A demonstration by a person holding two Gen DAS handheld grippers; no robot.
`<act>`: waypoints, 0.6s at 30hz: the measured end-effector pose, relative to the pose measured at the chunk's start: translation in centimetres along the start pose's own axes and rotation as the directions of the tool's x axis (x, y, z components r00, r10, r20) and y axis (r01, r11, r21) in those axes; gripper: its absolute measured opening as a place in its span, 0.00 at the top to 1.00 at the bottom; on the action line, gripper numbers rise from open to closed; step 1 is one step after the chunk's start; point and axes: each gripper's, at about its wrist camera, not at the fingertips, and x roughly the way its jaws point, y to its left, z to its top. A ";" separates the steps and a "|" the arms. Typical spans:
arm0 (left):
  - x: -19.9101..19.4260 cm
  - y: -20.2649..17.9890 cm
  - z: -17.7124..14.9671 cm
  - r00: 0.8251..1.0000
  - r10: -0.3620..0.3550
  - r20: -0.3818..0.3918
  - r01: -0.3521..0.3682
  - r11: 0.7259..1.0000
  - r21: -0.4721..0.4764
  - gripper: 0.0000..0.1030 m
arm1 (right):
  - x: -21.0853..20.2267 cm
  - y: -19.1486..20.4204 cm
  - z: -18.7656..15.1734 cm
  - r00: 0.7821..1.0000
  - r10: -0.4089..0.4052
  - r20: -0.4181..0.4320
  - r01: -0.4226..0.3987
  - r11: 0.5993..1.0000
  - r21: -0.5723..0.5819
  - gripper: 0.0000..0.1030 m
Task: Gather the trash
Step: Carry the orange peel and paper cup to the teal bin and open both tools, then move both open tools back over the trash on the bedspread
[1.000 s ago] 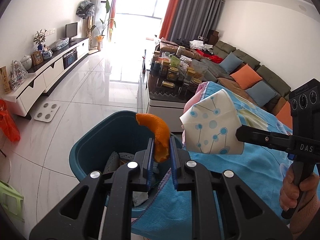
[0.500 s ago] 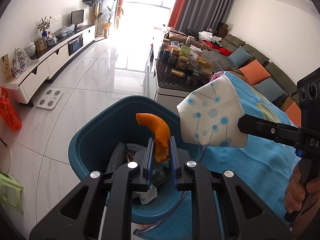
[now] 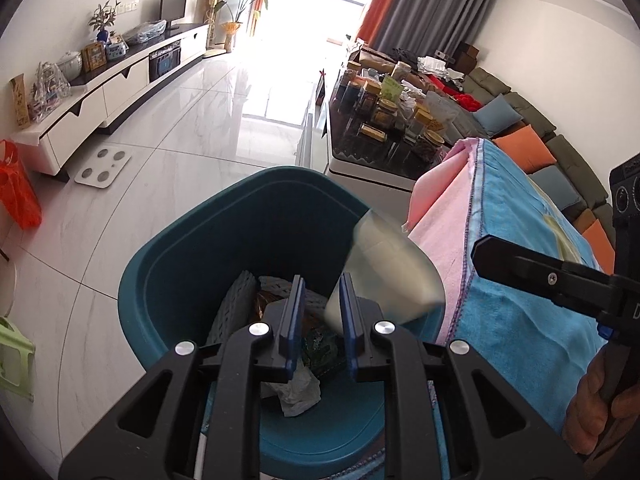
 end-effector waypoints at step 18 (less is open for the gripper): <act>-5.1 -4.4 -1.7 0.988 -0.095 0.120 0.082 0.991 0.108 0.62 | -7.4 -0.2 -1.8 0.995 -0.015 0.097 0.019 0.999 -0.037 0.67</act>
